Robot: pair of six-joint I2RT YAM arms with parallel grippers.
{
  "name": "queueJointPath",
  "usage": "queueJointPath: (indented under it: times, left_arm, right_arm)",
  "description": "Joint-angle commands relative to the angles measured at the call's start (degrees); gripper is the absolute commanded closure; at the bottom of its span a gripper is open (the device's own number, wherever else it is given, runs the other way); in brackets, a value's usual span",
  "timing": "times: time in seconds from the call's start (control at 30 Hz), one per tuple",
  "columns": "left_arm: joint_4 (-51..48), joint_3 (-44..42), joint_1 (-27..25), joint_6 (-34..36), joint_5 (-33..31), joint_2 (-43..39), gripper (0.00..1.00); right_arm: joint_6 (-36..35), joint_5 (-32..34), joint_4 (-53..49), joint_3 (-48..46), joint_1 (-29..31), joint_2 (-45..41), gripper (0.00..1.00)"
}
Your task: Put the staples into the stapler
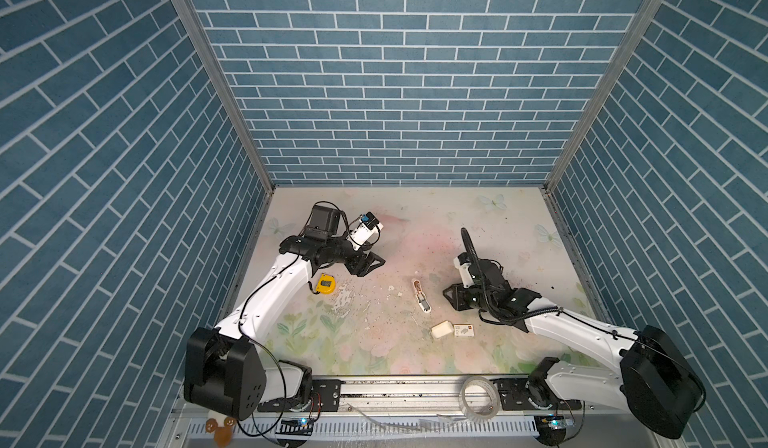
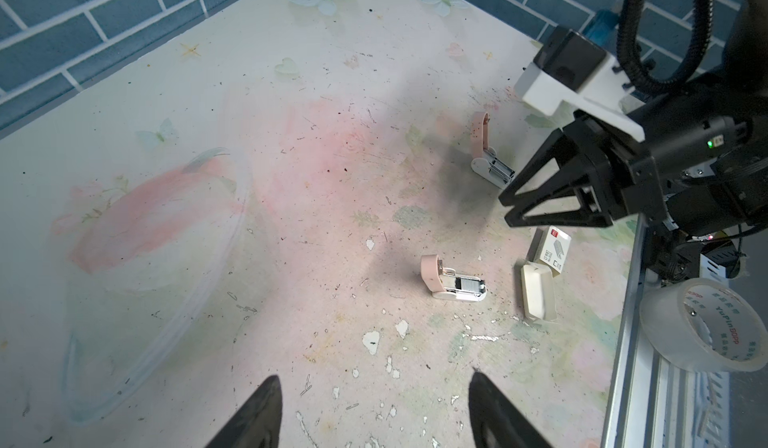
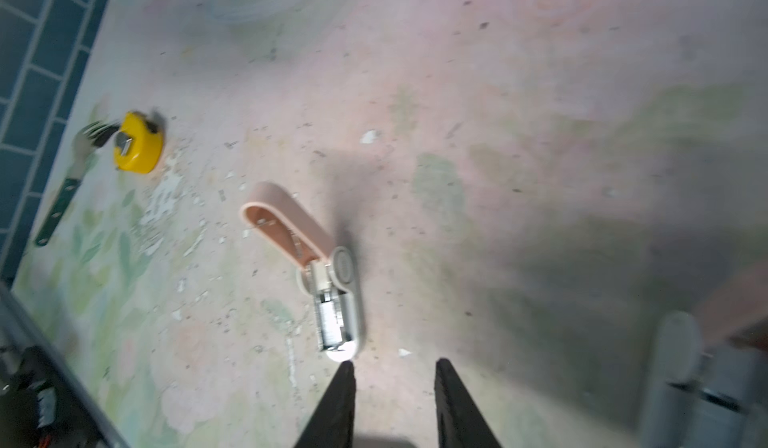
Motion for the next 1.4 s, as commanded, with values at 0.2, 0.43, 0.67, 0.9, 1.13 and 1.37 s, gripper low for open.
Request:
queueJointPath:
  times: [0.2, 0.43, 0.67, 0.9, 1.13, 1.37]
  left_arm:
    - [-3.2, 3.0, 0.2, 2.3, 0.0, 0.7, 0.28]
    - [-3.8, 3.7, 0.2, 3.0, -0.2, 0.6, 0.28]
    - [-4.0, 4.6, 0.2, 2.9, 0.3, 0.9, 0.28]
    - [-4.0, 4.7, 0.3, 3.0, 0.6, 0.9, 0.28]
    - [-3.5, 4.3, 0.2, 2.6, 1.4, 1.1, 0.28]
    - [-4.2, 2.8, -0.2, 4.0, 2.6, 1.5, 0.28]
  right_arm:
    - [7.9, -9.4, 12.6, 0.8, 4.4, 9.4, 0.76]
    - [8.9, -13.1, 12.6, 2.6, 6.0, 14.4, 0.74]
    - [8.9, -10.8, 8.3, 3.9, 6.2, 17.5, 0.74]
    - [7.9, -8.4, 4.3, 5.2, 6.2, 19.3, 0.73]
    - [5.9, -3.9, -1.1, 7.5, 6.1, 19.9, 0.74]
    - [4.2, -3.5, -1.7, 9.4, 4.2, 22.3, 0.73]
